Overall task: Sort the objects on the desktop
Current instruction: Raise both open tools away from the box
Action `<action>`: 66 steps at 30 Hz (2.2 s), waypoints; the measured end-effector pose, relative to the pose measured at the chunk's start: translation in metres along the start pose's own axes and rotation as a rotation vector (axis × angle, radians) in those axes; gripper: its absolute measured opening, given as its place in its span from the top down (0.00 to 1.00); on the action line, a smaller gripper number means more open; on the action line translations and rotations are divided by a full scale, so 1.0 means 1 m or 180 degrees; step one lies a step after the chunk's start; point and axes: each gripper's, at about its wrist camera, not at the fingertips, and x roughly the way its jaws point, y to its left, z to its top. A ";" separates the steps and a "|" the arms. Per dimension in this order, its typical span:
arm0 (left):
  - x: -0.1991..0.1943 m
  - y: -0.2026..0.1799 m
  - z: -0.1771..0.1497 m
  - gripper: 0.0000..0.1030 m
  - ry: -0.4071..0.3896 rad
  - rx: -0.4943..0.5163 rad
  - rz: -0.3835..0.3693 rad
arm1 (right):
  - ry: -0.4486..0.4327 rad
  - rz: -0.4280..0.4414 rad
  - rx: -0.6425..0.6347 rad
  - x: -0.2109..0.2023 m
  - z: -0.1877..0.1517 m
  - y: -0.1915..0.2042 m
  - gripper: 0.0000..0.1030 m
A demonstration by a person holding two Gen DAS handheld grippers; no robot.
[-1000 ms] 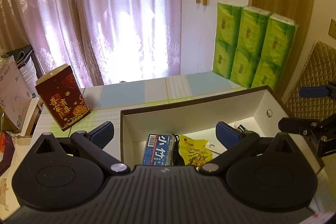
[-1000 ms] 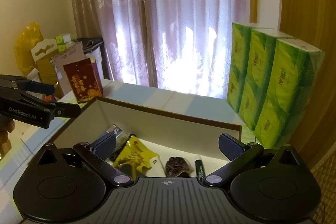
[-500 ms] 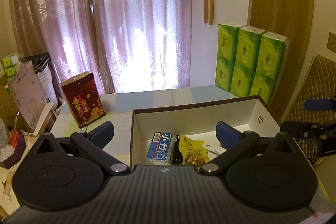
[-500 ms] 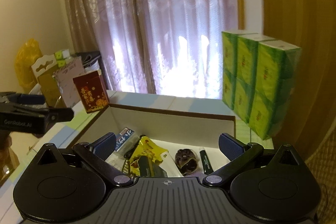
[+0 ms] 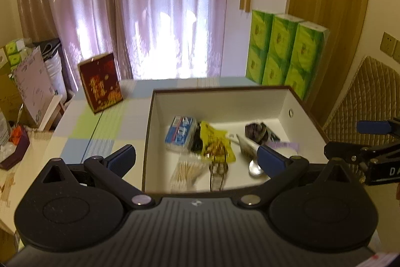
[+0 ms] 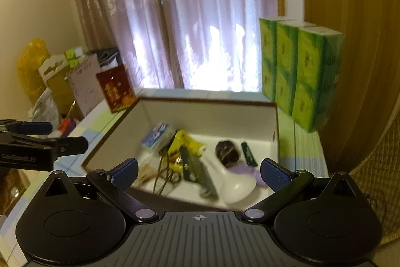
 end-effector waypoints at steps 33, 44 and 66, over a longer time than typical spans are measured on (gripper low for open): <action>-0.053 -0.045 -0.082 0.01 0.0522 0.0027 0.0225 | 0.0259 0.0003 0.0071 -0.054 -0.078 0.014 0.02; -0.060 -0.051 -0.101 0.01 0.0620 0.0004 0.0255 | 0.0262 -0.0077 0.0020 -0.066 -0.095 0.014 0.02; -0.068 -0.066 -0.124 0.01 0.0689 0.0090 0.0287 | 0.0399 -0.0092 -0.0086 -0.072 -0.124 0.021 0.02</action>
